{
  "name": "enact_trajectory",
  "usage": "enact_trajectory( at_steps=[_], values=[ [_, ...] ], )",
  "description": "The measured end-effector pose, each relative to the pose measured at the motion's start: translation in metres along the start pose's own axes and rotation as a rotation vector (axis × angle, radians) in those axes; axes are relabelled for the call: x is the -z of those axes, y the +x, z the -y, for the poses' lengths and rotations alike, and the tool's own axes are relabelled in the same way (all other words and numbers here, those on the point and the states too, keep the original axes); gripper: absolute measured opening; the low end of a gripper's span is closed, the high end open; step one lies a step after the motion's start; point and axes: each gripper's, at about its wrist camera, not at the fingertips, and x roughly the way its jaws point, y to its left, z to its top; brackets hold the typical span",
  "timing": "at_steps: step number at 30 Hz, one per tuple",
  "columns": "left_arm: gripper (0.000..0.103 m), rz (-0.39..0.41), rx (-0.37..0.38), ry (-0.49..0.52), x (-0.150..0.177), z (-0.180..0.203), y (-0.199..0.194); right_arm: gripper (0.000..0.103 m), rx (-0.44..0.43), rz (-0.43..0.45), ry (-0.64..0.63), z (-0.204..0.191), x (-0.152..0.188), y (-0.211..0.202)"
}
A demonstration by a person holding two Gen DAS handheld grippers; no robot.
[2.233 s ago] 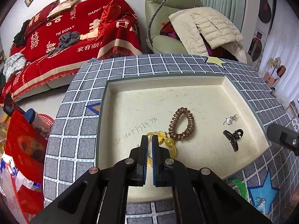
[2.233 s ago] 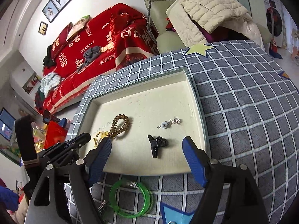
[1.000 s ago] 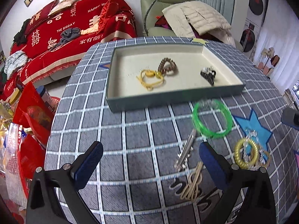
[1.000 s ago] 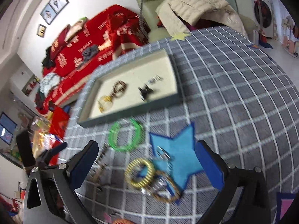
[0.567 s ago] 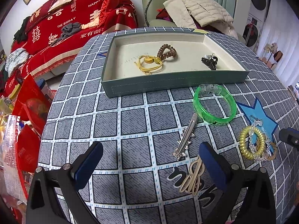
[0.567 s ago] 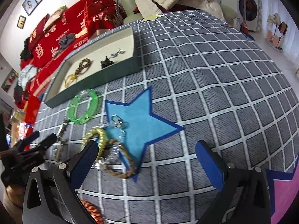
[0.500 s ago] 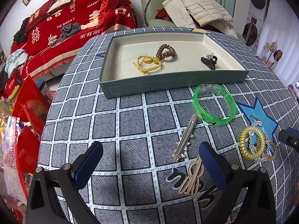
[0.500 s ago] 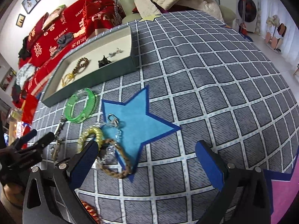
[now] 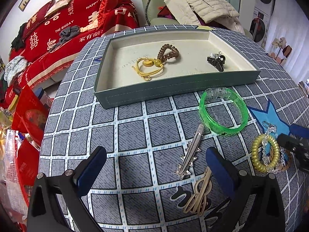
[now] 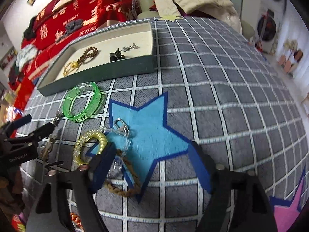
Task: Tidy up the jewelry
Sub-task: 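Grasp the silver barrette with the left tool while the right tool grasps the clear crystal bracelet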
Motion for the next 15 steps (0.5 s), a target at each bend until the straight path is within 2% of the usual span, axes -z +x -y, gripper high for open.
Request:
enact_trajectory(
  at_steps=[5,9,15],
  values=[
    [0.103,0.000,-0.002,0.028,-0.002,0.006,0.003,0.061,-0.013,-0.008,-0.078,-0.014,-0.007,0.004],
    [0.103,-0.004,0.013,0.044,-0.003,0.011,0.005,0.059,-0.004,-0.011,-0.162,-0.027,-0.009,0.009],
    [0.087,0.008,0.054,0.075,-0.003,0.018,0.002,0.056,-0.016,-0.014,-0.242,-0.039,-0.014,0.014]
  ],
)
